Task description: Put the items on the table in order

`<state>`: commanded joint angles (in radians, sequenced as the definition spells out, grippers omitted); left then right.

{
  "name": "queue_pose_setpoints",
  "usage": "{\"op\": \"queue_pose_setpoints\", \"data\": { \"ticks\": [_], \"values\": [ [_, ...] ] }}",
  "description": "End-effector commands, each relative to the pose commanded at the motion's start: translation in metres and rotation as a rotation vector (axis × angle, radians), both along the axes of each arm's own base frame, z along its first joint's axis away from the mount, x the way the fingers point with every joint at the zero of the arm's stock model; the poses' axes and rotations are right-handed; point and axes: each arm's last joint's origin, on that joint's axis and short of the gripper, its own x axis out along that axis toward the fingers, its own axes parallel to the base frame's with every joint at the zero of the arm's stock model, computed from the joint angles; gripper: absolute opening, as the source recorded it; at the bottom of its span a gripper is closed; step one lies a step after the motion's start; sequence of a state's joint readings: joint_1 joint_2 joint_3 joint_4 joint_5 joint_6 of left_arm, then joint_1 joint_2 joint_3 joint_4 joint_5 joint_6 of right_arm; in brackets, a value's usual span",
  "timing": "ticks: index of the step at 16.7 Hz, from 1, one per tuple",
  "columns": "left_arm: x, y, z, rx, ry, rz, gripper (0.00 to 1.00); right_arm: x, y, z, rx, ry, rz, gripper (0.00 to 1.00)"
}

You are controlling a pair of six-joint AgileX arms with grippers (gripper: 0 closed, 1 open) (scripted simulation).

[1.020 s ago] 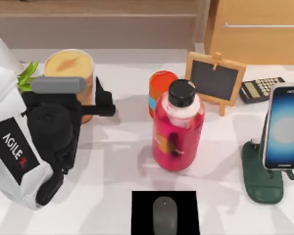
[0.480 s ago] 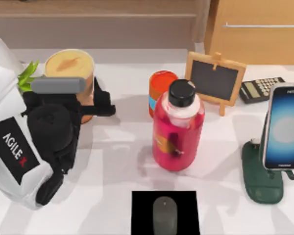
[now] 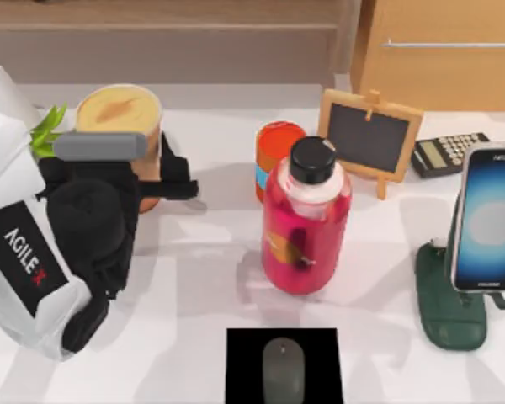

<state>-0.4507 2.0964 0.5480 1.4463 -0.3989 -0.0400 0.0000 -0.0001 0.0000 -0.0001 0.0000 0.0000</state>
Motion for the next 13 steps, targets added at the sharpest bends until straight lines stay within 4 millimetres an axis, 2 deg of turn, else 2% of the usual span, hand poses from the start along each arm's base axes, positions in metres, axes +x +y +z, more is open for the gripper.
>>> {"op": "queue_pose_setpoints", "data": {
  "ticks": [13],
  "values": [
    [0.0,0.0,0.01,0.002,0.0,-0.002,0.0,0.0,0.0,0.0,0.0,0.0,0.0,1.0]
  ]
}}
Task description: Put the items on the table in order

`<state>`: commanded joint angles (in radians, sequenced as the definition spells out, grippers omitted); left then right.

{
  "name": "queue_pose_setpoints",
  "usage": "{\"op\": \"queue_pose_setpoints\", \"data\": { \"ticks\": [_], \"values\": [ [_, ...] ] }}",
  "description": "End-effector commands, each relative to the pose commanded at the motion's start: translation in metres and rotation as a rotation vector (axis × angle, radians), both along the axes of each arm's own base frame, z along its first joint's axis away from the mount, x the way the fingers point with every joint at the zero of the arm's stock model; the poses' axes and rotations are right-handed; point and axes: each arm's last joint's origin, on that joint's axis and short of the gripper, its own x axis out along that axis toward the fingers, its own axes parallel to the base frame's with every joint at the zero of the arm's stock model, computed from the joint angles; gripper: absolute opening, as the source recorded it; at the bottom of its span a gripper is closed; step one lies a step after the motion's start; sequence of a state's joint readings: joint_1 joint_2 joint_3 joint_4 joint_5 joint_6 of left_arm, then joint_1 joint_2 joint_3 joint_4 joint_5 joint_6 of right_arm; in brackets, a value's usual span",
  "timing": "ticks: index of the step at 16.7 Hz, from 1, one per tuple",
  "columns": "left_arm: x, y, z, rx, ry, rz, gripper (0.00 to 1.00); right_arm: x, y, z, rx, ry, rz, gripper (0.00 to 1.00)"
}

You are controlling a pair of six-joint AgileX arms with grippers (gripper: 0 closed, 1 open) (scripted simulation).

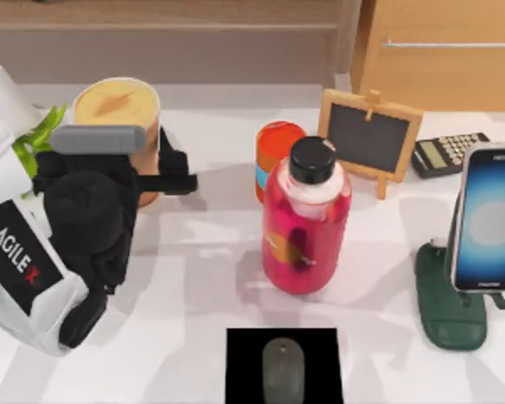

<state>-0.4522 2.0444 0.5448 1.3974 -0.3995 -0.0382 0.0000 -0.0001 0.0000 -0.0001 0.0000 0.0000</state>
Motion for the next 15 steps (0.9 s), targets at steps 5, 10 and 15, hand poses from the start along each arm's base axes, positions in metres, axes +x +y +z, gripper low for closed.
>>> {"op": "queue_pose_setpoints", "data": {
  "ticks": [5,10,15],
  "values": [
    [0.011,-0.004,0.021,-0.042,-0.091,0.006,0.0,0.0,0.0,0.0,0.0,0.0,0.0,1.0],
    [0.04,-0.018,0.077,-0.118,-0.25,0.0,0.0,0.0,0.0,0.0,0.0,0.0,0.0,1.0],
    [0.073,-0.03,0.125,-0.136,-0.295,-0.011,0.0,0.0,0.0,0.0,0.0,0.0,0.0,1.0]
  ]
}}
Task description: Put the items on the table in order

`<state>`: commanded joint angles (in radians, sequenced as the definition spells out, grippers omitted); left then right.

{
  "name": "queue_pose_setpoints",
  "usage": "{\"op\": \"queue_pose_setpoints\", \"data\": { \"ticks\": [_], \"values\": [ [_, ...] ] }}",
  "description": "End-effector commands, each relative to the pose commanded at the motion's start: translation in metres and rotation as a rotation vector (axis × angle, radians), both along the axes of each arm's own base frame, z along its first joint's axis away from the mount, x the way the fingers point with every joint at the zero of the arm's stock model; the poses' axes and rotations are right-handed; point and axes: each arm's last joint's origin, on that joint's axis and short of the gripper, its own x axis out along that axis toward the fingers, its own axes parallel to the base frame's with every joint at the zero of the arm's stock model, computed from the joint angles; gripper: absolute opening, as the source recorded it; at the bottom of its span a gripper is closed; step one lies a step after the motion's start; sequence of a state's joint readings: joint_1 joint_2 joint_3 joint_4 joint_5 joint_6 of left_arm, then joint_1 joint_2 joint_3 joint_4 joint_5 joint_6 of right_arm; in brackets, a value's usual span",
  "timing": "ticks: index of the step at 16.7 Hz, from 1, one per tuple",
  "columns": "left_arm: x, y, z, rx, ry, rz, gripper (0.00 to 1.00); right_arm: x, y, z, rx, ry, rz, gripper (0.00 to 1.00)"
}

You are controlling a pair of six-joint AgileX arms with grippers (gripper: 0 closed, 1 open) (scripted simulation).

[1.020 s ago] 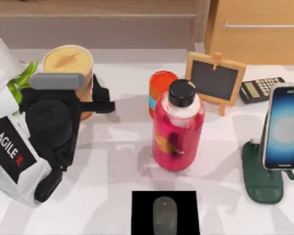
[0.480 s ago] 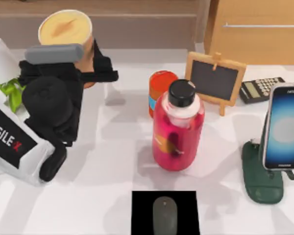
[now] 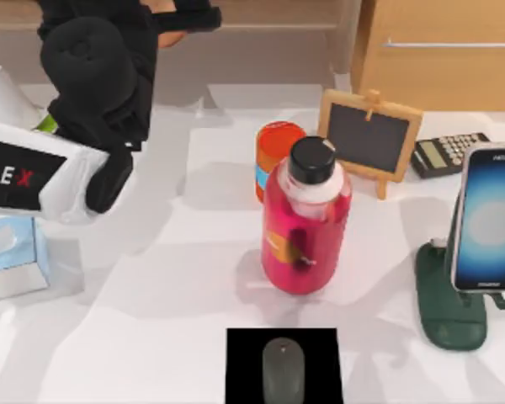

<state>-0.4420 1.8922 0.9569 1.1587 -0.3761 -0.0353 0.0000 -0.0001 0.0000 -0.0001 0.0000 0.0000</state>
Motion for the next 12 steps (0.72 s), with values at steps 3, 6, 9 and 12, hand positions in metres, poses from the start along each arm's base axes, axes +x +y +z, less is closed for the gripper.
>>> {"op": "queue_pose_setpoints", "data": {
  "ticks": [3,6,9,12],
  "values": [
    [0.022,-0.002,0.016,0.022,0.037,0.004,0.0,0.0,0.0,0.0,0.0,0.0,0.0,1.0],
    [0.045,0.0,0.028,0.052,0.096,0.013,0.0,0.0,0.0,0.0,0.0,0.0,0.0,1.0],
    [0.064,0.005,0.038,0.079,0.157,0.021,0.0,0.0,0.0,0.0,0.0,0.0,0.0,1.0],
    [0.078,0.009,0.044,0.103,0.217,0.024,0.0,0.0,0.0,0.0,0.0,0.0,0.0,1.0]
  ]
}}
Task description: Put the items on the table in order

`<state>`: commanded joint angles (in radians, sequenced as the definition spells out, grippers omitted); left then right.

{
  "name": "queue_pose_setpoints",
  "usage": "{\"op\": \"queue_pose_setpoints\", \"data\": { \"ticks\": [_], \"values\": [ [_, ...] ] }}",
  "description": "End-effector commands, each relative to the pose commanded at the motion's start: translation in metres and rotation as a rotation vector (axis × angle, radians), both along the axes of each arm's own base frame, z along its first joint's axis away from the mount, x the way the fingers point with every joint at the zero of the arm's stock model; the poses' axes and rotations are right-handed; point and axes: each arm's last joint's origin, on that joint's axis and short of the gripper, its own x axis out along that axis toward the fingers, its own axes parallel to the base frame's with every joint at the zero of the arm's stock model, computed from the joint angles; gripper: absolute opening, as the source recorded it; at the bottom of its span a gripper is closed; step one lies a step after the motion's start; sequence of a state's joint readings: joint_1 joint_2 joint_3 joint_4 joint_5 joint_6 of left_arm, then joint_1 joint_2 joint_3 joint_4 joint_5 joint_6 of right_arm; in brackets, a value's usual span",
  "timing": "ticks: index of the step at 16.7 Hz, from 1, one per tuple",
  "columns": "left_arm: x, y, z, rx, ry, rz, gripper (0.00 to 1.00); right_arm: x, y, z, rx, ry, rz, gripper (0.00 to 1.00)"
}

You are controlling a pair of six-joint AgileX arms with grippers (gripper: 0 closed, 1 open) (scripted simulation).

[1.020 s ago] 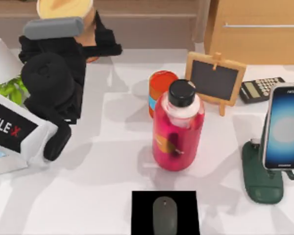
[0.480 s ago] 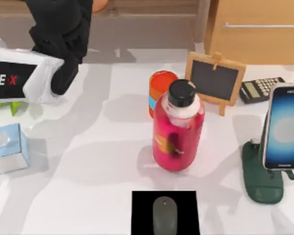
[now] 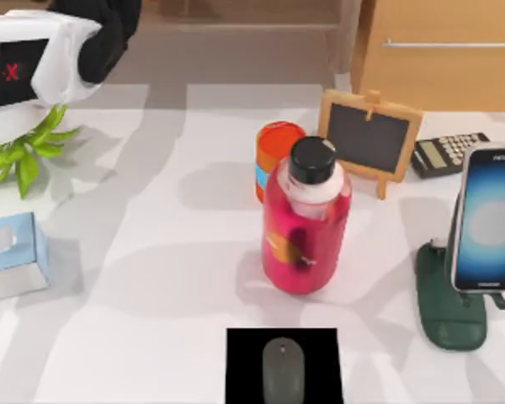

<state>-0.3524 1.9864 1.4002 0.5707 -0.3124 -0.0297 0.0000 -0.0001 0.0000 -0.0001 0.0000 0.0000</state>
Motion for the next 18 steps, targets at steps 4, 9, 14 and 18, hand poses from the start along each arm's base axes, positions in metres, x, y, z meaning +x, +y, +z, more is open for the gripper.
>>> {"op": "queue_pose_setpoints", "data": {
  "ticks": [4,9,14,18],
  "values": [
    [0.0109,0.002,0.0013,0.025,0.07,-0.005,0.0,0.0,0.0,0.0,0.0,0.0,0.0,1.0],
    [0.0136,0.0019,0.0005,0.032,0.093,-0.008,0.0,0.0,0.0,0.0,0.0,0.0,0.0,1.0],
    [0.0097,0.0012,0.0083,0.027,0.075,-0.012,0.0,0.0,0.0,0.0,0.0,0.0,0.0,1.0],
    [0.0133,0.002,0.0011,0.032,0.091,-0.008,0.0,0.0,0.0,0.0,0.0,0.0,0.0,1.0]
  ]
}}
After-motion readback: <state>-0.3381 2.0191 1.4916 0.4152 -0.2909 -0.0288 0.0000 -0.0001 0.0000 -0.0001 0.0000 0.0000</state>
